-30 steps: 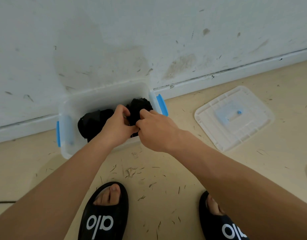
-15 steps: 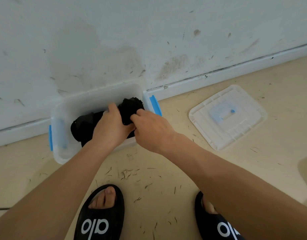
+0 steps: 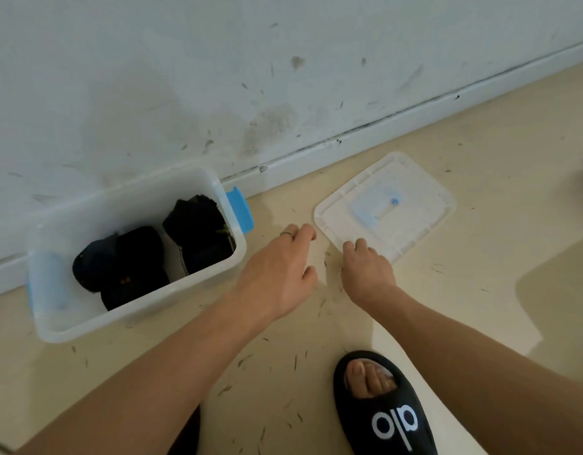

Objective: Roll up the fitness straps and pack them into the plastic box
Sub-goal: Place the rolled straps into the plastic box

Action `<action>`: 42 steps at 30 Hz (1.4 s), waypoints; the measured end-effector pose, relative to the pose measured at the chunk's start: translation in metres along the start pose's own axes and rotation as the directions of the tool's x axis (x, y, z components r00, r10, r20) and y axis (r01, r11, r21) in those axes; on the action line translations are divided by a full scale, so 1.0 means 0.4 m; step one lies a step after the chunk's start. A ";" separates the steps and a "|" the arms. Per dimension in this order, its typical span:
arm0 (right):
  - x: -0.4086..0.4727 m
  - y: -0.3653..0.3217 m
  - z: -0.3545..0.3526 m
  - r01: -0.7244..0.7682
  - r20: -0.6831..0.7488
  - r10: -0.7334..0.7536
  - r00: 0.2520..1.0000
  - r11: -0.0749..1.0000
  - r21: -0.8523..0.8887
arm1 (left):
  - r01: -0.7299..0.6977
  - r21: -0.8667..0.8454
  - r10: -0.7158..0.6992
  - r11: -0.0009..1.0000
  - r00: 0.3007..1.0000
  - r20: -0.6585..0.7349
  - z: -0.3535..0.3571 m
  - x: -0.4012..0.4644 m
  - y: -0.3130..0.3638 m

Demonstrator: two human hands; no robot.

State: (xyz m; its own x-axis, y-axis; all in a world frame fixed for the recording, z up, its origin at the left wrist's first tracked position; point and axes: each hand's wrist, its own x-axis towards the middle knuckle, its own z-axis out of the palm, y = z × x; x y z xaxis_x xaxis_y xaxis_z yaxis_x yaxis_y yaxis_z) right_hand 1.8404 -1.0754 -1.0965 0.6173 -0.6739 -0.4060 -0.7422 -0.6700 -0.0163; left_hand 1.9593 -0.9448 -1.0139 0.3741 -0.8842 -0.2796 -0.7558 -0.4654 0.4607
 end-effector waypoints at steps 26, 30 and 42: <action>-0.305 -0.123 -0.612 0.540 -0.551 0.241 0.799 0.114 0.834 | 0.184 -0.873 -0.582 0.451 0.802 -0.132 -0.295 -0.098 -0.142; -0.300 -0.194 -0.578 0.367 -0.321 0.193 0.927 -0.300 0.880 | 0.128 -0.913 -0.723 0.387 0.657 -0.214 -0.332 -0.181 -0.215; -0.119 -0.429 -0.278 0.205 -0.246 0.049 0.968 0.414 0.887 | 0.380 -0.705 -0.780 0.599 0.473 -0.409 -0.294 -0.357 -0.478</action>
State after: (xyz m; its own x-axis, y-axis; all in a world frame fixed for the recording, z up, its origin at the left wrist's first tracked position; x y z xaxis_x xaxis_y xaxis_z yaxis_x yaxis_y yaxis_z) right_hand 1.9674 -0.9630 -0.9729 0.6255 -0.7618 -0.1689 -0.4128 -0.1394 -0.9001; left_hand 2.1136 -0.7341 -0.9628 0.9867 -0.0705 -0.1468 0.0677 -0.6422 0.7636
